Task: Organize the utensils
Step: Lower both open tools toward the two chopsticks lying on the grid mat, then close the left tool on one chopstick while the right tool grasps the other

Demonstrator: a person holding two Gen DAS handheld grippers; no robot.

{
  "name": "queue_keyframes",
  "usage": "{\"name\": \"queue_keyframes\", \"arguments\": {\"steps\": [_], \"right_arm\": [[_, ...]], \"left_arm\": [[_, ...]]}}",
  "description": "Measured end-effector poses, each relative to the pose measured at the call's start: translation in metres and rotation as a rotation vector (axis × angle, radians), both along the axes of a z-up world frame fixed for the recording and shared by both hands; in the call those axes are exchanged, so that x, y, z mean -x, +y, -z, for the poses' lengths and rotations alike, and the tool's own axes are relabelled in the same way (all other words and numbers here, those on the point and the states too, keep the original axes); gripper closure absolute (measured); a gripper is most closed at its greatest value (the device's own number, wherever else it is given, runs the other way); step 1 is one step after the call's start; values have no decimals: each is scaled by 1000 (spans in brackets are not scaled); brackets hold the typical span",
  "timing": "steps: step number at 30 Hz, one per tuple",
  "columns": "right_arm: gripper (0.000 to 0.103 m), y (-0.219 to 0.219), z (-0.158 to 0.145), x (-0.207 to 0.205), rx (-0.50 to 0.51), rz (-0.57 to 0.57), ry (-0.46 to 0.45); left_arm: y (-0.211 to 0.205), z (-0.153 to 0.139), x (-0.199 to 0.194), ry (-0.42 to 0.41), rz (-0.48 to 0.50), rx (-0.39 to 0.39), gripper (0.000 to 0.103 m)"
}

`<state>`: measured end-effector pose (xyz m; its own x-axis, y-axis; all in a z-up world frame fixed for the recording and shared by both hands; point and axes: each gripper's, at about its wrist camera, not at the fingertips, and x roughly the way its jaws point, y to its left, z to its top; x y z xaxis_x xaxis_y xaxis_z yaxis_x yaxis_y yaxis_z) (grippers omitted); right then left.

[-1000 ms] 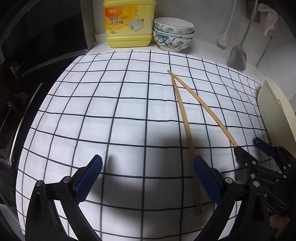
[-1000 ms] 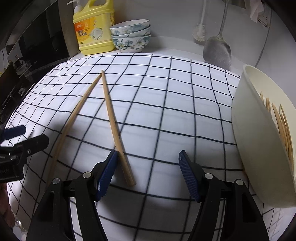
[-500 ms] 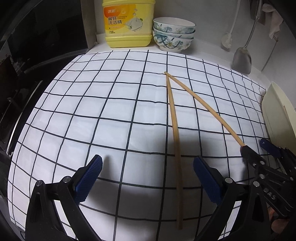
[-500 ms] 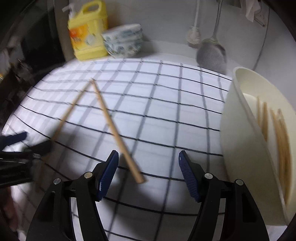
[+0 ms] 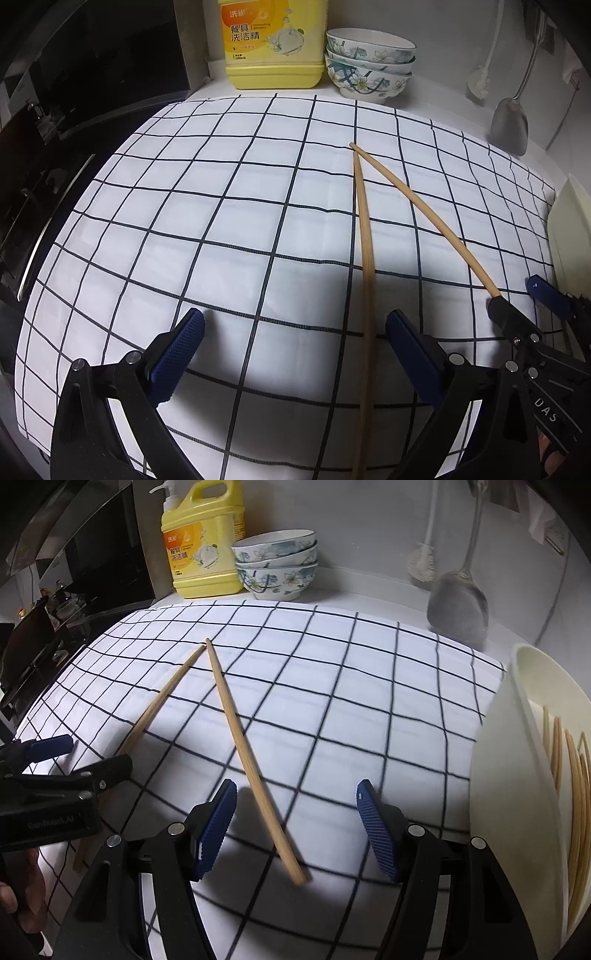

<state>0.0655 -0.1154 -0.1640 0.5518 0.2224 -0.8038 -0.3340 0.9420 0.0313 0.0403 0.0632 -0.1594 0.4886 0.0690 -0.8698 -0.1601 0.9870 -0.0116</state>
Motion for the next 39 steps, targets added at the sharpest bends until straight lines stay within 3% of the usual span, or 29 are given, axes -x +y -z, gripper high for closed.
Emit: {"name": "queue_keyframes", "arguments": {"steps": [27,30,32,36,39], "right_arm": [[39,25,5,-38,1,-133,-22],[47,27,4,-38,4,-149,-27],[58,29,3,-38,5,-156,-30],[69,34,2,-36,12,-177,-33],[80,38,1,-32,18,-193,-39]], "left_arm": [[4,2,-22,-41,-33,-20,8],[3,0,-21,-52,-28,-22,14],[1,-2,-21,-63,-22,-24,28],[-4,-5,-20,-74,-9,-24,44],[-5,-7,-19,-79,-3,-25,64]]}}
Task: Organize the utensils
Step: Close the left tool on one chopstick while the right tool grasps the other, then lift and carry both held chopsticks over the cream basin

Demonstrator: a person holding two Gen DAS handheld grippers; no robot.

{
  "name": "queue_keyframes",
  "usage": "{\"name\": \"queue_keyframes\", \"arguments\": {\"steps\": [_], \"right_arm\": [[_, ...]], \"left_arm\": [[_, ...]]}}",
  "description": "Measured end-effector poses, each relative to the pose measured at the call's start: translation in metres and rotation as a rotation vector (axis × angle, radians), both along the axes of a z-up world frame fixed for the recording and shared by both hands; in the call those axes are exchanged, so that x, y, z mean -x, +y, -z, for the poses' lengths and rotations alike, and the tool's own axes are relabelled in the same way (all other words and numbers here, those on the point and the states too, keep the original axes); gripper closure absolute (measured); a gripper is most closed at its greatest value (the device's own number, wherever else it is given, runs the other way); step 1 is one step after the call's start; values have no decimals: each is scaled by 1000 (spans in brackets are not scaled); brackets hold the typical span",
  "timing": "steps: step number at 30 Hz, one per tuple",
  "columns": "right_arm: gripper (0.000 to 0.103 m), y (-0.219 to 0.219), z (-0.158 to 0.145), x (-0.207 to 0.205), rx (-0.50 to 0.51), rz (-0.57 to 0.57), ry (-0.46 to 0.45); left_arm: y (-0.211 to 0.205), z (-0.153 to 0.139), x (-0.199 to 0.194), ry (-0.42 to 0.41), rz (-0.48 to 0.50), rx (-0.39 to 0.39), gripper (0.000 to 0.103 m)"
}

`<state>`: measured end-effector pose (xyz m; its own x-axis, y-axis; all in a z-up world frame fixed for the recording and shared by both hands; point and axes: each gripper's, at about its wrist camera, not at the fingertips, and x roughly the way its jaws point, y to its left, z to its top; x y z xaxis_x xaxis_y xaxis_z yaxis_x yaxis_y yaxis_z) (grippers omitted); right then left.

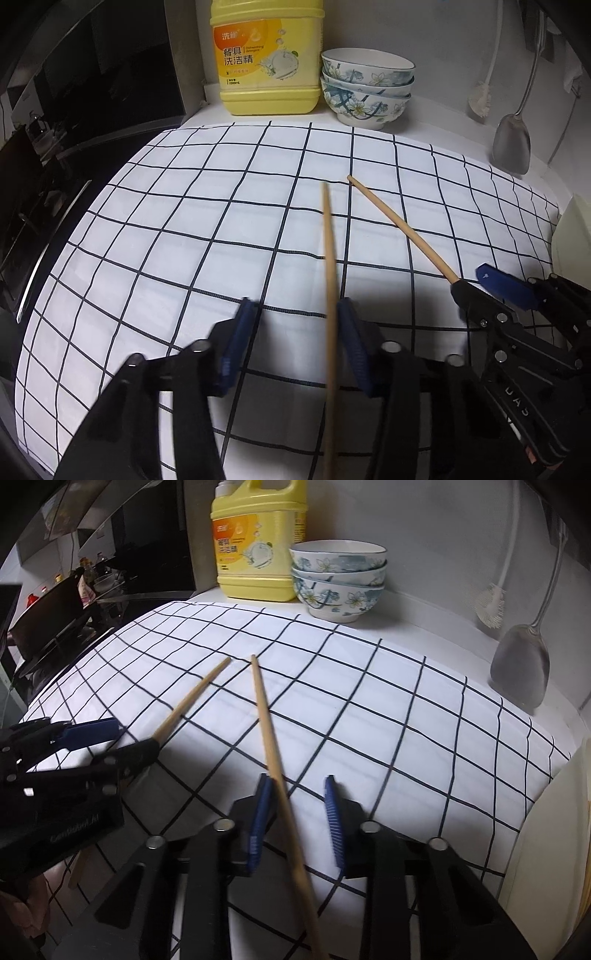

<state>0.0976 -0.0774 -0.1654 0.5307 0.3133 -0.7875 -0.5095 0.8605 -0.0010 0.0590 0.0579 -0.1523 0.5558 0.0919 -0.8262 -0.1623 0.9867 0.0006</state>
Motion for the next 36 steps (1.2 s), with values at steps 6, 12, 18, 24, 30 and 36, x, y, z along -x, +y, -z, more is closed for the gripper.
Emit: {"name": "queue_keyframes", "arguments": {"steps": [6,12,18,24,30,36], "right_arm": [[95,5,-1,3,14,-2,-5],[97,-2,-3,11,-20,58,28],[97,-10,-15,25,-100,165,44],[97,-9,-24,43,-139,235,58],[97,-4,-41,65,-150,286,44],[97,-12,-66,92,-184,388,23]], "left_arm": [[-8,-1,0,-1,52,-16,94],[-6,-1,-1,13,83,-24,96],[0,-4,5,42,111,-13,96],[6,-18,17,40,164,-25,96],[11,-44,30,12,230,-40,96],[8,-70,45,-6,323,-59,96]]}}
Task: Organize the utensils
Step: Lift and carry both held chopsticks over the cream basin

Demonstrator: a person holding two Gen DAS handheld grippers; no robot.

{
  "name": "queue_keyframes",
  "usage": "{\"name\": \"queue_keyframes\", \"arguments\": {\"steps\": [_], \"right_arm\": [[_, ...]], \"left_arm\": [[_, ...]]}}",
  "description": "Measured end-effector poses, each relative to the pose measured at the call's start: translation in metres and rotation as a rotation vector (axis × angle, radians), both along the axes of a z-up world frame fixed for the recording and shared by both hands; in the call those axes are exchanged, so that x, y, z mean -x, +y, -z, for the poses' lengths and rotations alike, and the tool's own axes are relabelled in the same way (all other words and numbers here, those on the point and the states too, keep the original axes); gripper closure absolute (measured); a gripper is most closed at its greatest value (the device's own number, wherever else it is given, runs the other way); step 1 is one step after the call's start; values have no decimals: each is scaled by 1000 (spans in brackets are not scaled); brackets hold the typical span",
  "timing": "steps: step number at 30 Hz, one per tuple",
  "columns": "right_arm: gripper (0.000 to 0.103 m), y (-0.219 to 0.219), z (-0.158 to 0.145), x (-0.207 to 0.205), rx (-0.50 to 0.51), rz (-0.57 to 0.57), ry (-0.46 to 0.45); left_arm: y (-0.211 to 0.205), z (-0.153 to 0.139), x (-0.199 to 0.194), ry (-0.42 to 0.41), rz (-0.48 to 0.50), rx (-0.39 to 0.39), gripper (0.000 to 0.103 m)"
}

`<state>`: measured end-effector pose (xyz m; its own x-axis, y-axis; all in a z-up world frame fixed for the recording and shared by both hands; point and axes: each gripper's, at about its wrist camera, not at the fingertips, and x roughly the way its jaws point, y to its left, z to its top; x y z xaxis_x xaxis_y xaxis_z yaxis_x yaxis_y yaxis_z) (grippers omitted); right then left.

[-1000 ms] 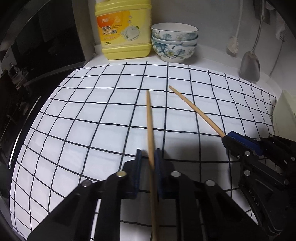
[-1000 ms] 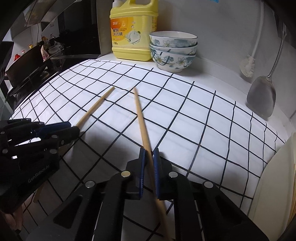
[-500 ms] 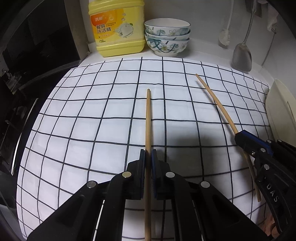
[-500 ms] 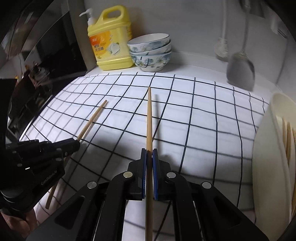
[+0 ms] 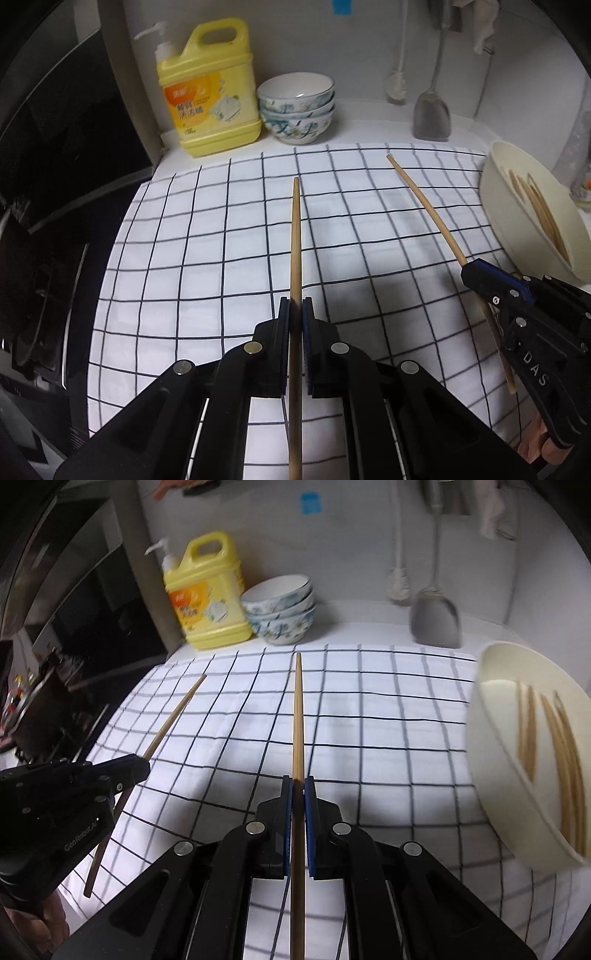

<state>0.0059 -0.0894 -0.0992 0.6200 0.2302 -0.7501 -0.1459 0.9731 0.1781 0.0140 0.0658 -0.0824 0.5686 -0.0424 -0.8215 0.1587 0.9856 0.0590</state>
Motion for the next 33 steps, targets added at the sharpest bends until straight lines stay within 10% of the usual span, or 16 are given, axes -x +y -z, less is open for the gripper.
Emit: {"name": "queue_keyframes", "arguments": {"steps": [21,33], "right_arm": [[97,-145,-78,105,9,444,-92],[97,-272,-78,65,-46,428,-87]], "left_arm": [[-157,-73,38,-92,452,79,96],[-276,-80,-5,-73,394,99,96]]}}
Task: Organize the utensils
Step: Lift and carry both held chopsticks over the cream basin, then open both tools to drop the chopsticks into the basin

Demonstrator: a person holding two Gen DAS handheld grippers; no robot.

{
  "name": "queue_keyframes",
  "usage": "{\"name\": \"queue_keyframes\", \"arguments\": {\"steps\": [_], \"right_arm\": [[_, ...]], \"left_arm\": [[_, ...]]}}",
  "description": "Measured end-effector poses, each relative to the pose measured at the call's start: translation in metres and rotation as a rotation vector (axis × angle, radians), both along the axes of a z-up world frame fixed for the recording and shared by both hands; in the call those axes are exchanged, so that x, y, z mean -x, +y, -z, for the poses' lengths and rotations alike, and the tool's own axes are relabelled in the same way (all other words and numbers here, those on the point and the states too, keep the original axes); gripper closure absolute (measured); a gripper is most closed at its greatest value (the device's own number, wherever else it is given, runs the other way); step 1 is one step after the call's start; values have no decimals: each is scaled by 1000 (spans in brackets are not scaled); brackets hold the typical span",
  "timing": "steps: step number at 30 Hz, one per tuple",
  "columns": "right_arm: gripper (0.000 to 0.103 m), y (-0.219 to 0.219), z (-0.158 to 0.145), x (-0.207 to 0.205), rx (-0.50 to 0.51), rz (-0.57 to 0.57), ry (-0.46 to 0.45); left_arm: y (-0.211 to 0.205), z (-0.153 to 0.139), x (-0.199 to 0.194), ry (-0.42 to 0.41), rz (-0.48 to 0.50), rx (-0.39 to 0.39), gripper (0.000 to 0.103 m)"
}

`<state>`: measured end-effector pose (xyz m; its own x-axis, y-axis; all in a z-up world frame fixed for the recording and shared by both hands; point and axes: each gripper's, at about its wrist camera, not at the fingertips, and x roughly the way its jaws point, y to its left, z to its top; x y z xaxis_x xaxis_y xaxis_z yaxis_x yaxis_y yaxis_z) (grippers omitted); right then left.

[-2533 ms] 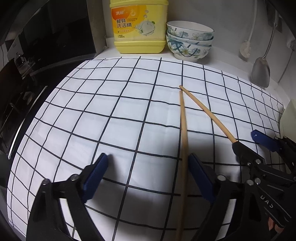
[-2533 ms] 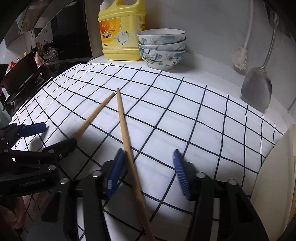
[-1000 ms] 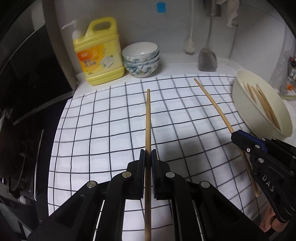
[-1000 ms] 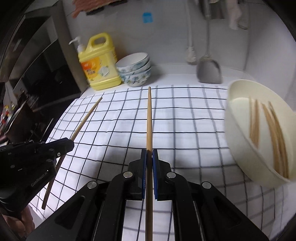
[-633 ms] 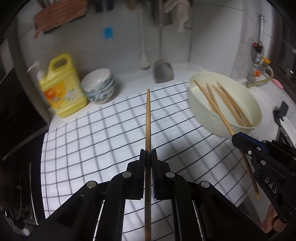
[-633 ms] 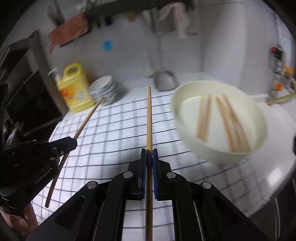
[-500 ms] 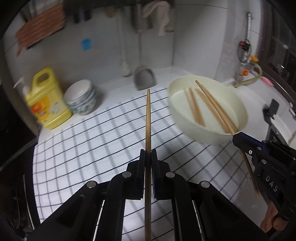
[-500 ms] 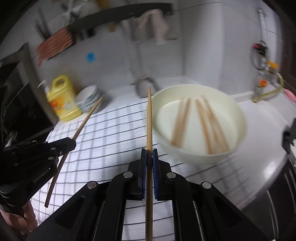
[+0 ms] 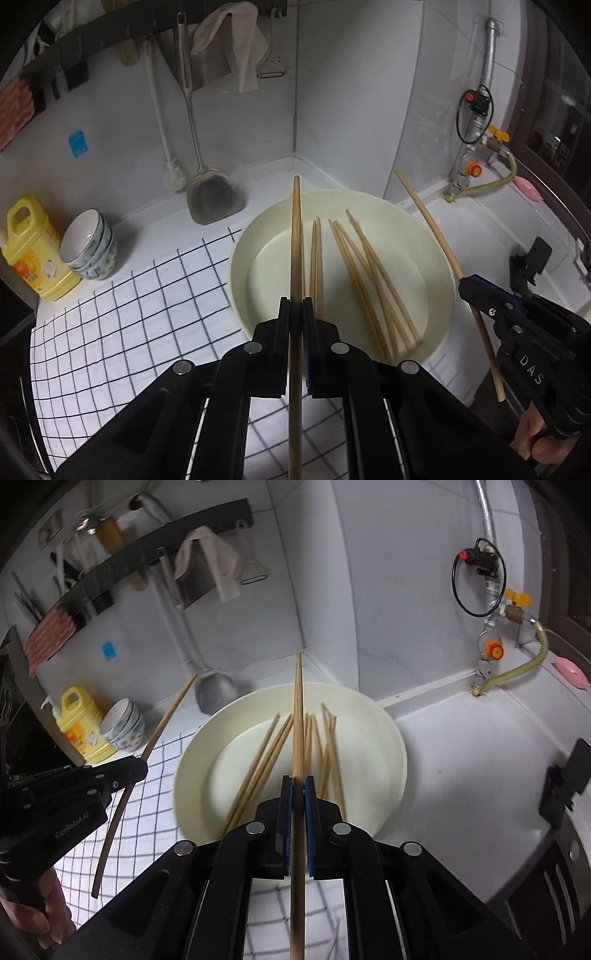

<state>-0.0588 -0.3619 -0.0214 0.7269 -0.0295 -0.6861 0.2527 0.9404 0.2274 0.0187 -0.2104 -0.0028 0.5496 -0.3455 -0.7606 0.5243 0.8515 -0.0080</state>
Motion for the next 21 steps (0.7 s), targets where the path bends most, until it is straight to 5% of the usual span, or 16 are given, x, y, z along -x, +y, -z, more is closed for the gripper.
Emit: {"name": "queue_keyframes", "arguments": {"steps": [21], "right_arm": [[97,-35,63,-100,-113,-10,122]], "left_arm": [[-52,60,-93,87,-17,-56,95]]}}
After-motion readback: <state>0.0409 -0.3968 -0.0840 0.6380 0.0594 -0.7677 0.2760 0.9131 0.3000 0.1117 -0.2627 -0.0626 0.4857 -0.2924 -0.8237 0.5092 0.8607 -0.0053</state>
